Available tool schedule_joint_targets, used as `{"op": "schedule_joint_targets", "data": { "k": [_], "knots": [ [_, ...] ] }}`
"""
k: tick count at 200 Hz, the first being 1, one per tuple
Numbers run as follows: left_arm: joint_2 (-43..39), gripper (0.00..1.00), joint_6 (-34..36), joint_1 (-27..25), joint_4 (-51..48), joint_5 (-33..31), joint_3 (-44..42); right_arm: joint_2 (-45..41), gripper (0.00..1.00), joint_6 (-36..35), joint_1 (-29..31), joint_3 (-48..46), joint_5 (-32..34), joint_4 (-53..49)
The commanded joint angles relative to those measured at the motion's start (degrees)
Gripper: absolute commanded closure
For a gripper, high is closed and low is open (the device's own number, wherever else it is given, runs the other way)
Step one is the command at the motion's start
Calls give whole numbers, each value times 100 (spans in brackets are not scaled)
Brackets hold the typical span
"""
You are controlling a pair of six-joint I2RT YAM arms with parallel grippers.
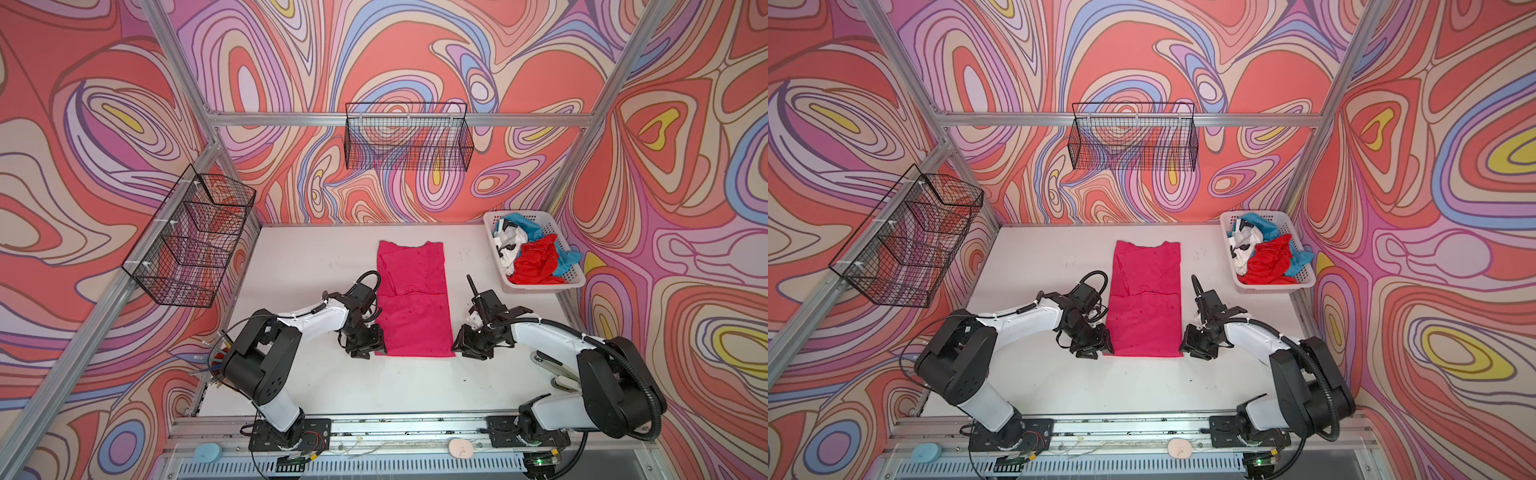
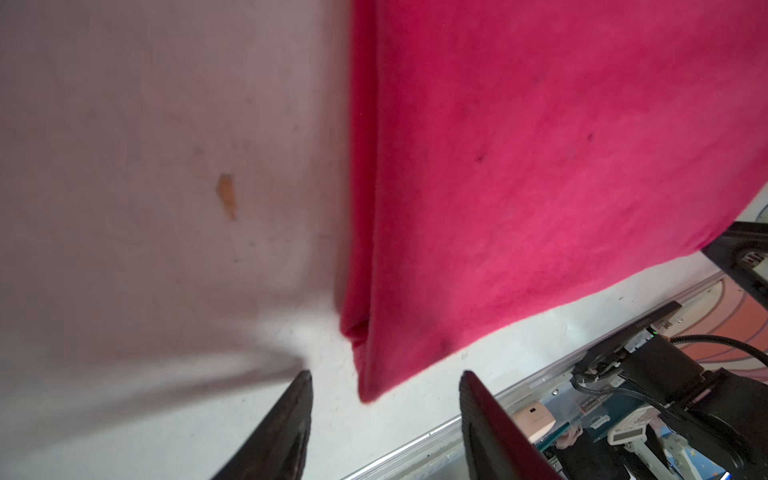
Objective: Fold and stack the t-shirts
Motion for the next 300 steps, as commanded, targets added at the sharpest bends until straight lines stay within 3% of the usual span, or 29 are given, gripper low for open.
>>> {"op": "schedule_joint_targets", "data": {
  "k": [1, 71, 165, 300],
  "knots": [
    [-30, 43, -97, 22, 180, -259, -84, -121, 57, 113, 22, -136, -140, 347],
    [253, 57, -113, 15, 332, -438, -19, 64, 58, -92, 23, -324, -288, 523],
    [427, 63, -160, -176, 308, -593, -39, -42, 62, -100, 84, -587, -380, 420],
    [397, 76, -127, -318, 204, -956, -40, 132, 78, -79, 101, -568, -210, 513]
  ]
}}
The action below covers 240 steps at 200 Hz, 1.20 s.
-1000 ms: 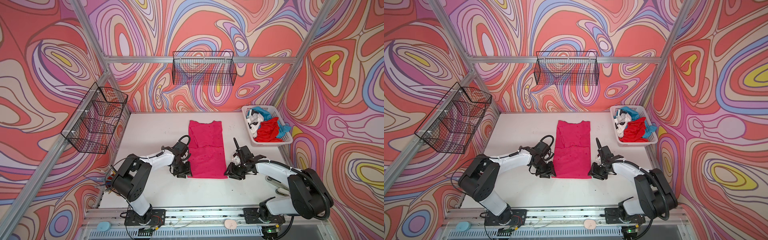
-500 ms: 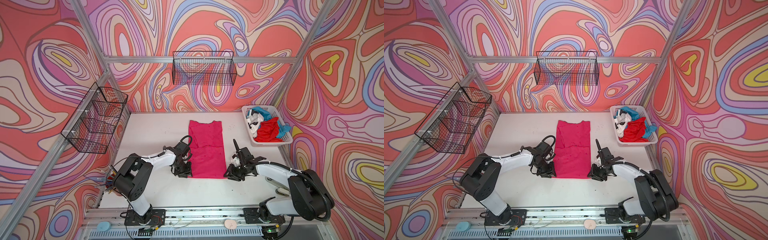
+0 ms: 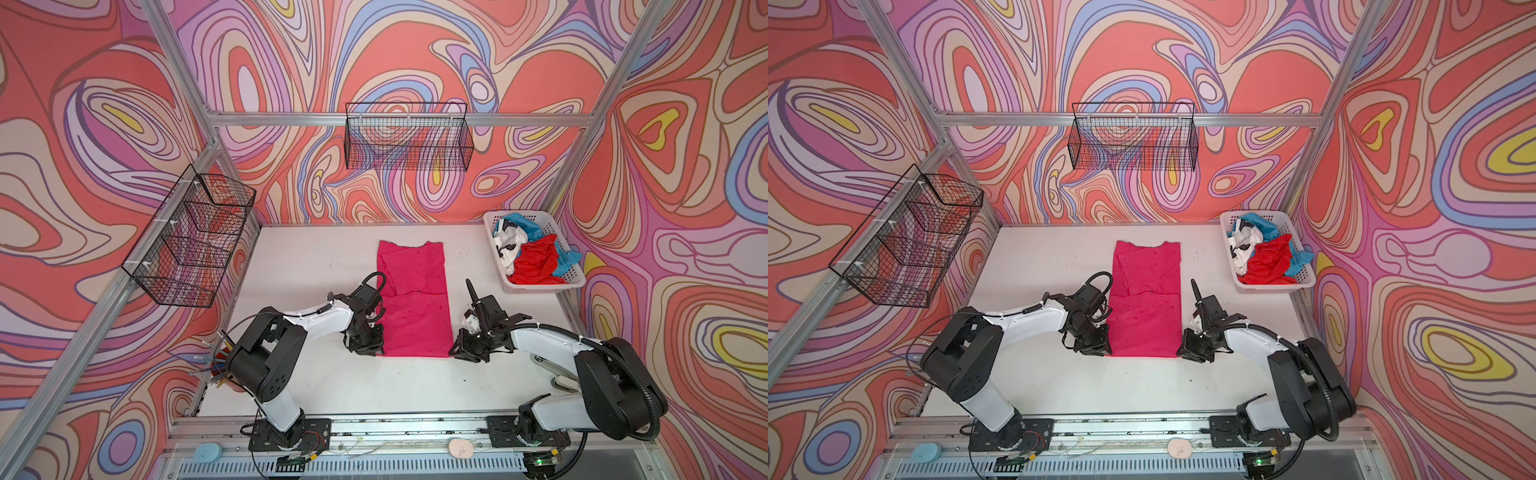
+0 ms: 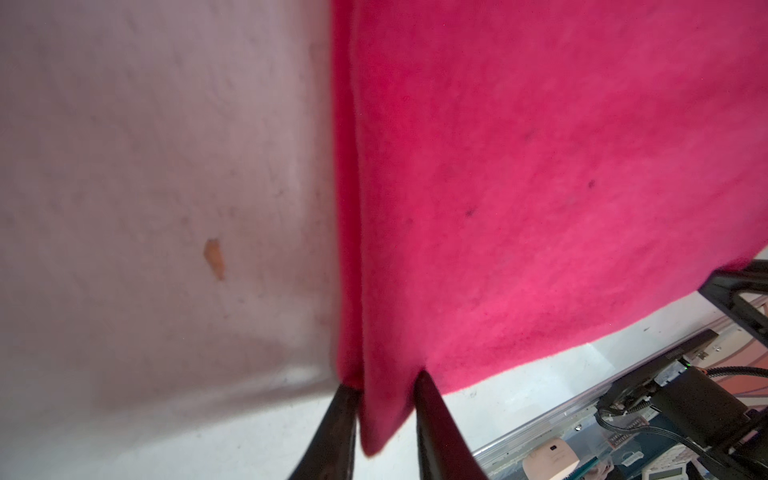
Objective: Fold and stack the t-shirts
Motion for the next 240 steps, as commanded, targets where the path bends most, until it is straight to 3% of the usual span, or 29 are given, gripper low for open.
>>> {"op": "schedule_joint_targets", "data": {
  "k": [1, 41, 64, 77, 120, 200, 240],
  "knots": [
    [212, 76, -20, -76, -88, -511, -112, 150, 79, 13, 34, -129, 260, -106],
    [305, 88, 9, -112, -126, -469, -29, 178, 89, 17, 37, -117, 255, -71],
    [325, 95, 42, -121, -198, -439, 50, 213, 100, -13, 38, -48, 255, -105],
    [299, 100, 48, -120, -264, -398, 126, 207, 100, -26, 34, 4, 270, -156],
    [152, 100, 121, -120, -736, -244, 596, -8, 100, -35, 34, 424, 261, -616],
    [-106, 100, 481, -103, -2059, -66, 2026, -175, 100, -49, 16, 2078, 477, -2098],
    [-361, 100, 498, -119, -2317, 101, 1986, -540, 100, 89, 16, 2113, 390, -2564]
  ]
}}
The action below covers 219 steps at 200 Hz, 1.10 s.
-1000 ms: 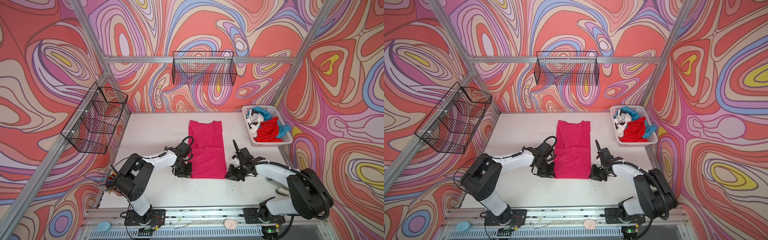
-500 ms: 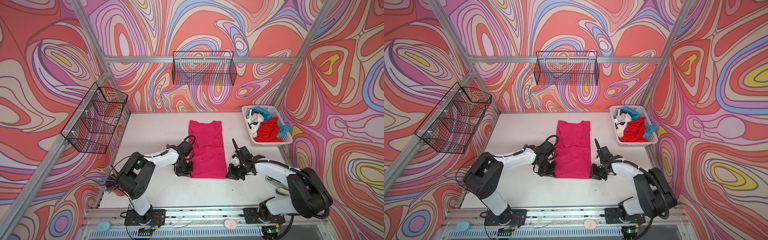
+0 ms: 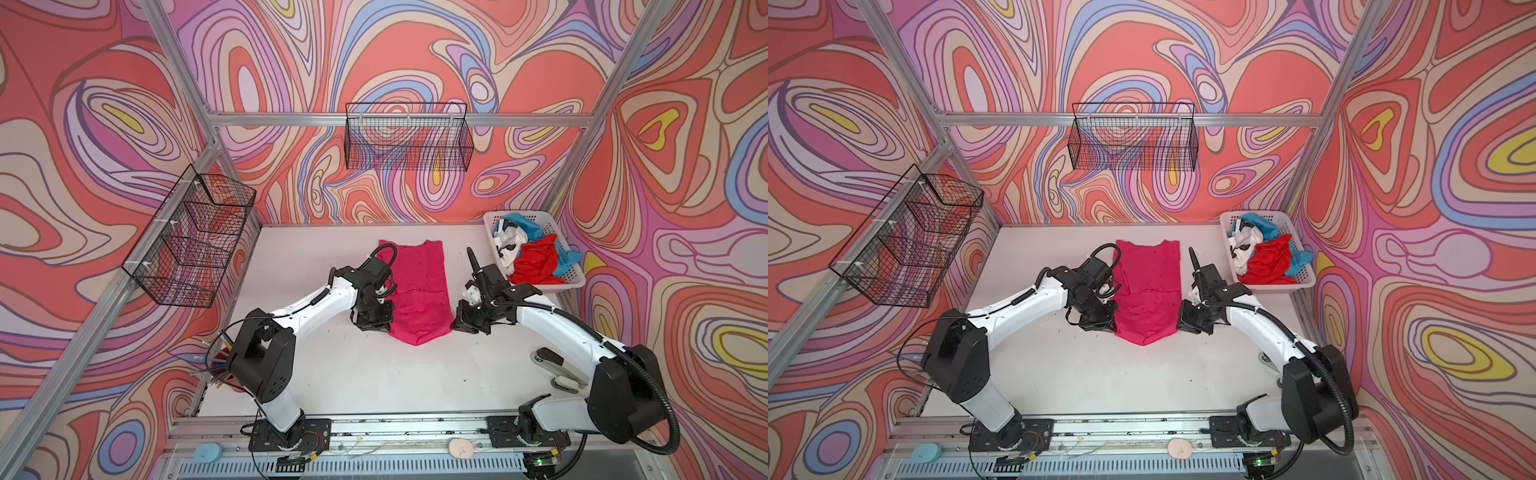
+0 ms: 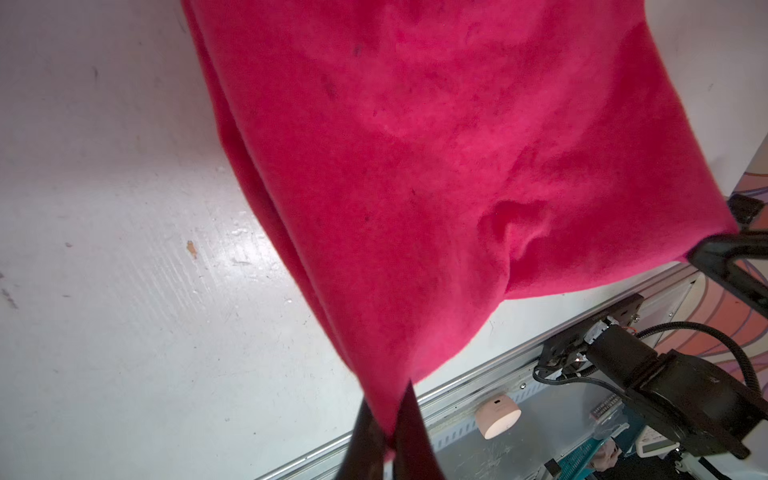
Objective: Fold and stack the t-shirts
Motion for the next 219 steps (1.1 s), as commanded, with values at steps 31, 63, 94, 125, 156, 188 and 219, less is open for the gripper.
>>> {"op": "schedule_joint_targets", "data": {
  "k": [31, 63, 94, 125, 156, 188, 219],
  "knots": [
    [-554, 100, 32, -89, -660, 217, -276, -483, 100, 441, 24, -196, -142, -363],
    [-803, 100, -129, -116, -565, 225, -495, -586, 100, 366, 148, -49, 7, -856],
    [-950, 100, -211, -168, -557, 338, -661, -1196, 100, 784, 216, -308, 3, -1191],
    [-1182, 100, -352, -281, -648, 471, -873, -1827, 100, 1302, 354, -669, -38, -1349],
    [-1153, 100, -471, -336, -344, 548, -1014, -1826, 100, 1474, 425, -969, -74, -760],
    [-505, 100, -1, -282, -438, 416, -210, -813, 100, 823, 402, 1, 272, -524],
    [-103, 100, 350, 66, -758, 435, 673, -153, 100, 547, 78, 1070, 357, -647]
  ]
}}
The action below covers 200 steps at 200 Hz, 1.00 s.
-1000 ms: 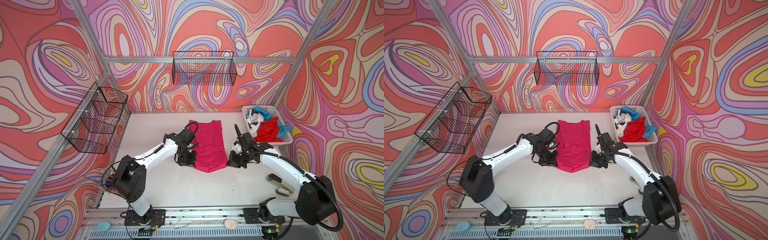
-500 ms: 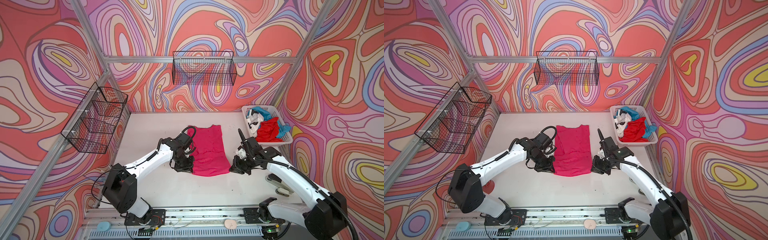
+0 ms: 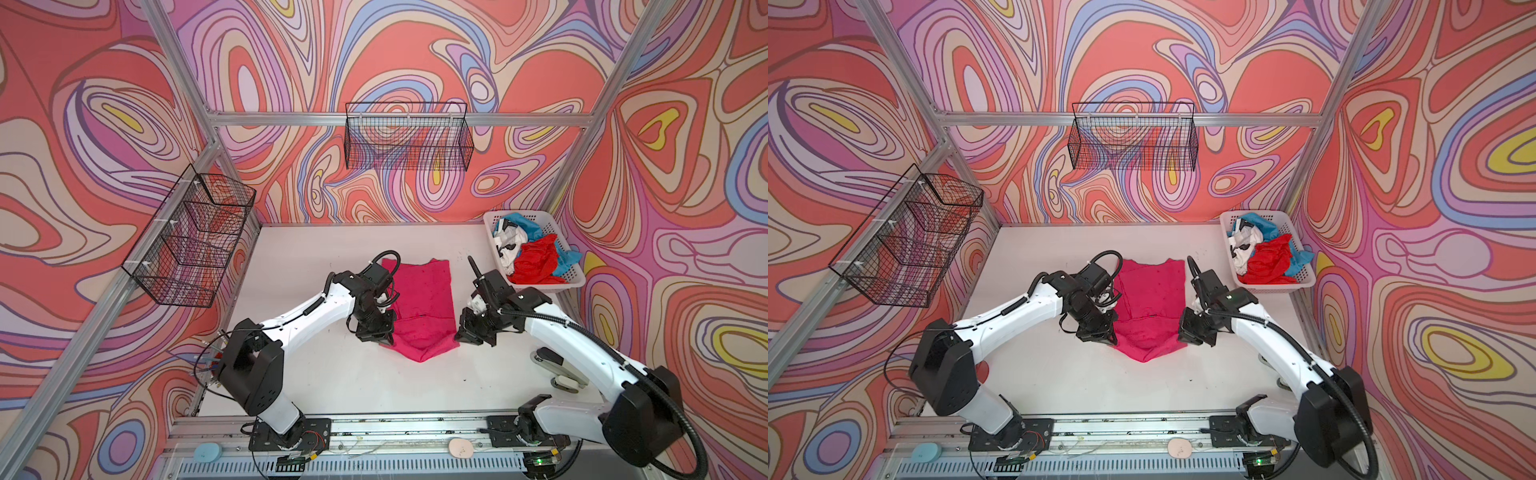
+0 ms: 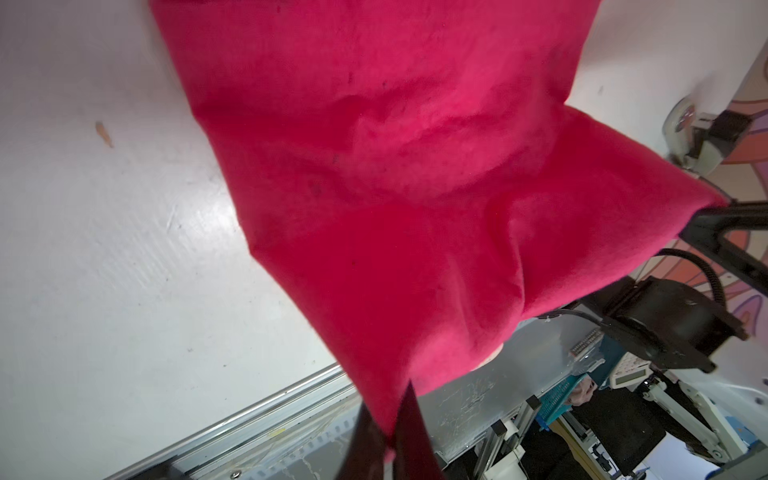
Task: Fold and stack the t-shirts
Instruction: 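Fold the near edge over onto the far half with both grippers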
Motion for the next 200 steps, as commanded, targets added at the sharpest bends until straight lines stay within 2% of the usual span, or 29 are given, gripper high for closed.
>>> {"op": "schedule_joint_targets", "data": {
  "k": [1, 45, 66, 100, 135, 158, 200],
  "knots": [
    [191, 100, 390, 288, -348, -55, 601, 260, 100, -305, -255, 740, 211, 124],
    [1206, 100, 866, 923, -840, 191, 2232, 1521, 100, -670, -583, 2192, -37, -114],
    [1654, 100, 778, 1234, -707, 387, 2799, 2215, 100, -768, -842, 3047, -157, -280],
    [2748, 100, 873, 1433, -850, 445, 4175, 3592, 100, -1124, -1181, 4423, -257, -624],
    [3846, 100, 883, 1623, -800, 421, 5262, 4594, 100, -1222, -1396, 5050, -325, -304],
    [4217, 100, 691, 1718, -562, 358, 5489, 5155, 100, -1301, -1453, 5475, -352, -116],
    [4302, 100, 558, 1775, -323, 105, 5387, 5726, 100, -1338, -1549, 5989, -355, 152]
  ]
}}
